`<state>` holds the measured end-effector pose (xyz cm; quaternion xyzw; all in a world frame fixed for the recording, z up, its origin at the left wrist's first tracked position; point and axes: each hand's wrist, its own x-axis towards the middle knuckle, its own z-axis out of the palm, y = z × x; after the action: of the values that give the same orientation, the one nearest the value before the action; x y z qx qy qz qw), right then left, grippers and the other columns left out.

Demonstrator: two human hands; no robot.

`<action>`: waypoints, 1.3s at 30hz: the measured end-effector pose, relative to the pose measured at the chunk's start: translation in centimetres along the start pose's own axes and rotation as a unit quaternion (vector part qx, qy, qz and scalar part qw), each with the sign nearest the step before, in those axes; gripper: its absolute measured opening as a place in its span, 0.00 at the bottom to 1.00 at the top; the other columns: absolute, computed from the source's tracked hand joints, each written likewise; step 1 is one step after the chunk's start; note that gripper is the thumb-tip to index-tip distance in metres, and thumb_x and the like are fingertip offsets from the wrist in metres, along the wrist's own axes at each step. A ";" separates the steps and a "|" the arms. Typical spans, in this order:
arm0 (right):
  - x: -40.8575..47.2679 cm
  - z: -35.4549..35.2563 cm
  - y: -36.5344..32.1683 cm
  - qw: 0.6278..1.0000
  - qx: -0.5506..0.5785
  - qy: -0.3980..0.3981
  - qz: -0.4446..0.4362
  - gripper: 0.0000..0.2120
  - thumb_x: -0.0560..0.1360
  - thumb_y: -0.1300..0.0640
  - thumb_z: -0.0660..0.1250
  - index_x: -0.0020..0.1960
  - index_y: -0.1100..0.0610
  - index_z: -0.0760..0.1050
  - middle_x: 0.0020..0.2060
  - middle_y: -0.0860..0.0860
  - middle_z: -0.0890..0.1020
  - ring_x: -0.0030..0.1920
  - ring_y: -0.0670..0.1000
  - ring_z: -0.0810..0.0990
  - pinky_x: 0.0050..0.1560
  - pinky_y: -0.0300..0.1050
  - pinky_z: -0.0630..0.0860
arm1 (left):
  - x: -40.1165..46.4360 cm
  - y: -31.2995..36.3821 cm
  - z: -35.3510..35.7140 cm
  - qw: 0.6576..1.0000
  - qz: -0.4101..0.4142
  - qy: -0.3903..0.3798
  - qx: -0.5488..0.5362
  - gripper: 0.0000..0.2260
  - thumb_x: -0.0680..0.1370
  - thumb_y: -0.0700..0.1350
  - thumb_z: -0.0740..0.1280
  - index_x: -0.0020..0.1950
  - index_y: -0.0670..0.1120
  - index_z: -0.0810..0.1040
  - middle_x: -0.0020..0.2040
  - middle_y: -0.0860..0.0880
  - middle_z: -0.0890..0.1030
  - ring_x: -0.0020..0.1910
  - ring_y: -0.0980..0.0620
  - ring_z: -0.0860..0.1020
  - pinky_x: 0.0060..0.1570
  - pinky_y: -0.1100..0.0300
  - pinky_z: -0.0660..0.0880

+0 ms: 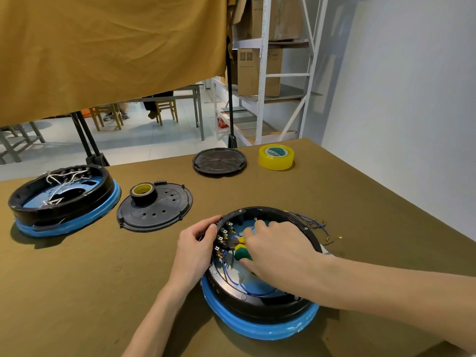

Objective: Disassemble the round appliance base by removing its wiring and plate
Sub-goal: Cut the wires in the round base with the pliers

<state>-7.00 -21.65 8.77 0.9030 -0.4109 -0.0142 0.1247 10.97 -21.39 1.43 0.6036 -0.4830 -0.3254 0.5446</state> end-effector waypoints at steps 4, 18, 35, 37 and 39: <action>0.0 -0.9 1.4 0.995 0.081 -0.051 0.036 0.20 0.79 0.35 0.61 0.51 0.54 0.74 0.41 0.52 0.75 0.43 0.58 0.76 0.40 0.49 0.68 | 0.1 -0.1 0.1 1.000 0.000 0.006 0.007 0.13 0.85 0.43 0.63 0.65 0.52 0.83 0.56 0.56 0.85 0.56 0.61 0.82 0.55 0.62 0.79; -1.3 1.3 2.8 0.982 0.172 -0.018 0.070 0.24 0.75 0.29 0.61 0.55 0.48 0.78 0.45 0.46 0.74 0.47 0.53 0.77 0.43 0.49 0.70 | 0.2 -0.5 0.3 1.000 -0.005 0.007 -0.009 0.13 0.85 0.43 0.63 0.67 0.51 0.82 0.59 0.53 0.84 0.59 0.57 0.81 0.57 0.60 0.78; -2.5 1.4 4.3 0.964 0.239 0.054 0.100 0.33 0.76 0.29 0.61 0.73 0.47 0.71 0.54 0.47 0.74 0.53 0.48 0.73 0.55 0.46 0.71 | -0.1 -0.3 0.2 1.000 -0.009 -0.001 -0.011 0.13 0.85 0.45 0.62 0.67 0.52 0.81 0.59 0.52 0.84 0.58 0.56 0.82 0.53 0.58 0.81; -3.0 1.3 3.3 0.971 0.228 0.022 0.064 0.32 0.75 0.27 0.60 0.70 0.46 0.72 0.52 0.45 0.73 0.52 0.47 0.73 0.54 0.45 0.71 | -0.2 -0.2 0.2 1.000 -0.007 0.000 -0.012 0.13 0.85 0.44 0.62 0.67 0.51 0.81 0.59 0.53 0.84 0.59 0.56 0.81 0.57 0.56 0.80; -3.2 1.2 2.3 0.983 0.180 0.006 0.039 0.30 0.75 0.27 0.58 0.66 0.46 0.73 0.50 0.45 0.73 0.49 0.47 0.71 0.50 0.45 0.67 | -0.2 -0.2 0.2 1.000 -0.004 0.001 -0.006 0.13 0.85 0.44 0.62 0.66 0.52 0.82 0.58 0.55 0.84 0.58 0.59 0.81 0.55 0.62 0.79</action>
<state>-11.00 -20.94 7.85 0.8941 -0.4407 0.0705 -0.0364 10.80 -21.28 1.17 0.6024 -0.4783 -0.3296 0.5474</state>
